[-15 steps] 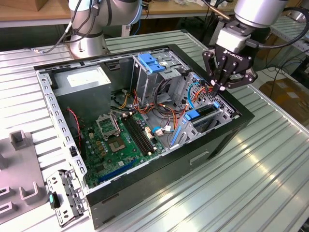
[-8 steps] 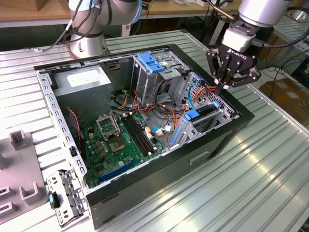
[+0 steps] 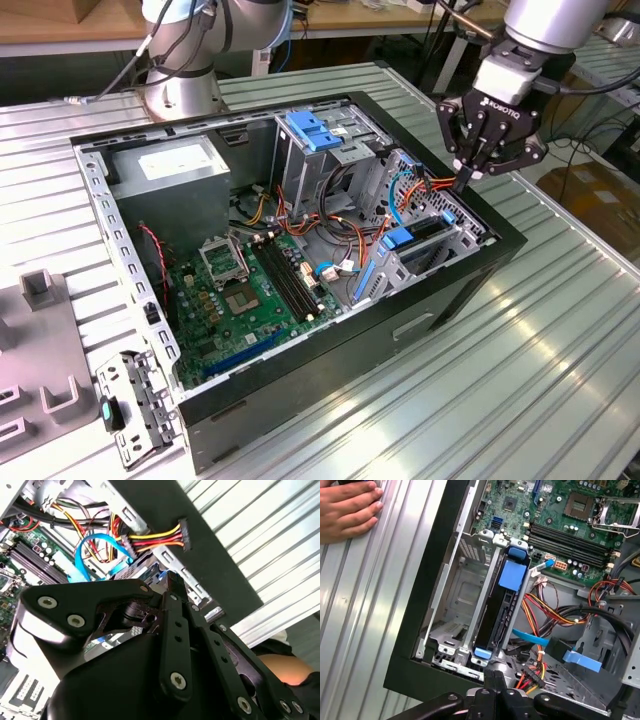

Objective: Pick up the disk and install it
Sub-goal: 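Insert the first disk wire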

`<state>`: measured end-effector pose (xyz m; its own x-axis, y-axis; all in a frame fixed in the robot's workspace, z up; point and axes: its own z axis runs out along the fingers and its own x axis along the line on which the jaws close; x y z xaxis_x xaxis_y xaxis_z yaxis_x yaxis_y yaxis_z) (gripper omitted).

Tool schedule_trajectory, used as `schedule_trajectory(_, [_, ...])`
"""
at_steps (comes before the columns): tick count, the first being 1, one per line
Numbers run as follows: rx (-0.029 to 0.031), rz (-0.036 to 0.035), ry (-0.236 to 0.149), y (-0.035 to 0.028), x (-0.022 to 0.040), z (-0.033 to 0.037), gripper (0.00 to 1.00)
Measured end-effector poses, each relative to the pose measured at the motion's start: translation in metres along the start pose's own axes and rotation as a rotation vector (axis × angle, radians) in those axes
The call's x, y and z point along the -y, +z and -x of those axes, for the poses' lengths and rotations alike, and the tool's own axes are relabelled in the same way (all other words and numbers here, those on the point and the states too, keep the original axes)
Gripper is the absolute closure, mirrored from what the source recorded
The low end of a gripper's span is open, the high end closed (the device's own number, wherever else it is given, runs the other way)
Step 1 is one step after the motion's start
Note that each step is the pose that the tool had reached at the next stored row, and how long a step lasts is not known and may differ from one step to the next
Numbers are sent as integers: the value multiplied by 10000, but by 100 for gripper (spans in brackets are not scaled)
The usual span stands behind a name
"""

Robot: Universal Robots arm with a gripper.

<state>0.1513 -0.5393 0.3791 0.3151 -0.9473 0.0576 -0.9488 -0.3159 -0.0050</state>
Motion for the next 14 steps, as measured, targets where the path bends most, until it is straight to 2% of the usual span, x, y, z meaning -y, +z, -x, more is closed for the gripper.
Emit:
schedule_trajectory(3, [0, -5, -98, -1, 89, 23, 89])
schedule_trajectory(8, [1, -11, -191, -4, 186, 86, 89])
schedule_trajectory(10, [2, -25, -441, -4, 194, 90, 89])
schedule_trajectory(14, [5, -72, -1256, -2, 196, 91, 89])
